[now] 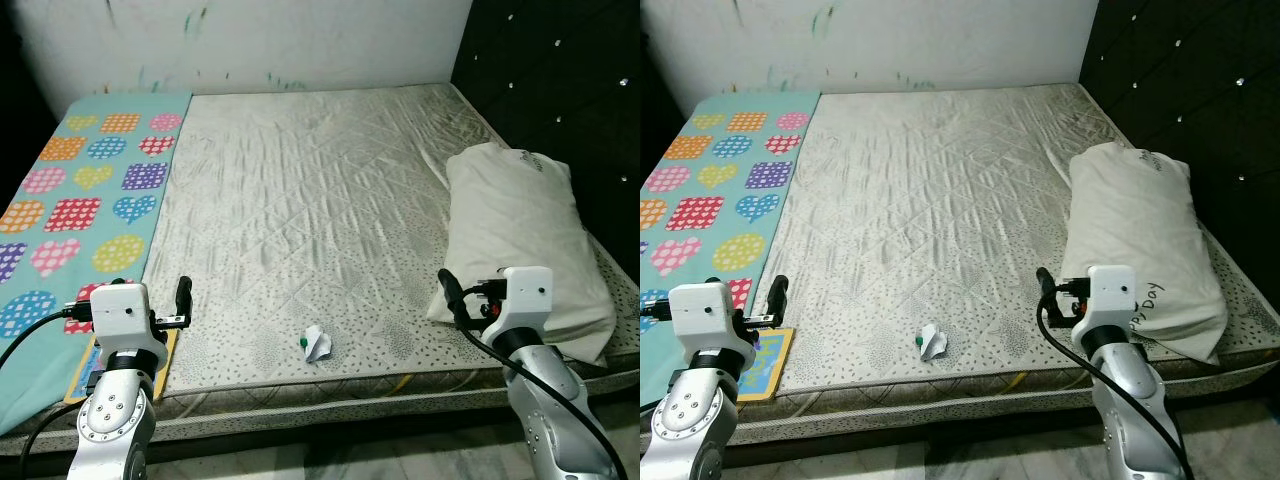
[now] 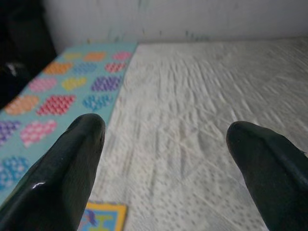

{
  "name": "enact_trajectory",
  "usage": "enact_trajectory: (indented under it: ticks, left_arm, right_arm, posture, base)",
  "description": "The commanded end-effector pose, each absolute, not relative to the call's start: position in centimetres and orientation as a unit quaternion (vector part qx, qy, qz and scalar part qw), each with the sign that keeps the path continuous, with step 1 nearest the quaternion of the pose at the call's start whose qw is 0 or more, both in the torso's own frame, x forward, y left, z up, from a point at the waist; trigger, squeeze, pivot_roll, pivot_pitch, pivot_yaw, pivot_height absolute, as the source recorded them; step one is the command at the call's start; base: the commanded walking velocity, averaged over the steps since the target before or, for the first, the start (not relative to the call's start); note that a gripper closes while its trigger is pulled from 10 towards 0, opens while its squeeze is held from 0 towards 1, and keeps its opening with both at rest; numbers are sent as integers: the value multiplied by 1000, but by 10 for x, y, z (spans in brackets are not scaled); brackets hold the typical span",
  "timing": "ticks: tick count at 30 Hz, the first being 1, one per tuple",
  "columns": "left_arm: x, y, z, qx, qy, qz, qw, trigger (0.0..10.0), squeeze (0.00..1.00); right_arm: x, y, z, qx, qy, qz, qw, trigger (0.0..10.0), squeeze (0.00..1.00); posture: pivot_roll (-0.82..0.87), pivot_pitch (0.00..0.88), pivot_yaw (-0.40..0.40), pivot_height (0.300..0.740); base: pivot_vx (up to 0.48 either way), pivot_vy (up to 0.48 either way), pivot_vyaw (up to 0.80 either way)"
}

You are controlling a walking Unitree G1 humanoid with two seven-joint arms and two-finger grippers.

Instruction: Clean up the room

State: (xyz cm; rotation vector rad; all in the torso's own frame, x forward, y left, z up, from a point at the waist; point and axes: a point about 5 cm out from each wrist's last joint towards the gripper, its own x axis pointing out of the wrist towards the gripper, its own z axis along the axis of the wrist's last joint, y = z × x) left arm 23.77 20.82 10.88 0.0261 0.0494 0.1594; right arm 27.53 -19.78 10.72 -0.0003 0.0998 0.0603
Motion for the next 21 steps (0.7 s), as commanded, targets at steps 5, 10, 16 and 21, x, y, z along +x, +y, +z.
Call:
enact_trajectory:
  ticks: [5,10,16,21]
  left_arm:
    - [234,205,103,1,45,70,997,10000,0]
    - [237,202,102,-1,47,65,997,10000,0]
    - [240,197,102,-4,47,53,997,10000,0]
    - [241,198,104,-2,38,58,998,10000,0]
  right_arm:
    - [280,-194,114,5,49,35,998,10000,0]
    - [282,-197,117,-1,44,32,999,10000,0]
    - [281,-201,117,-4,44,23,999,10000,0]
    - [283,-200,117,-6,44,27,999,10000,0]
  posture:
    - [-123,81,5,740]
    - [-133,80,10,740]
    - [-142,79,15,740]
    - [-137,77,7,740]
  base:
    - [0,305,-363]
    - [0,480,-95]
    - [0,400,0]
    - [0,173,0]
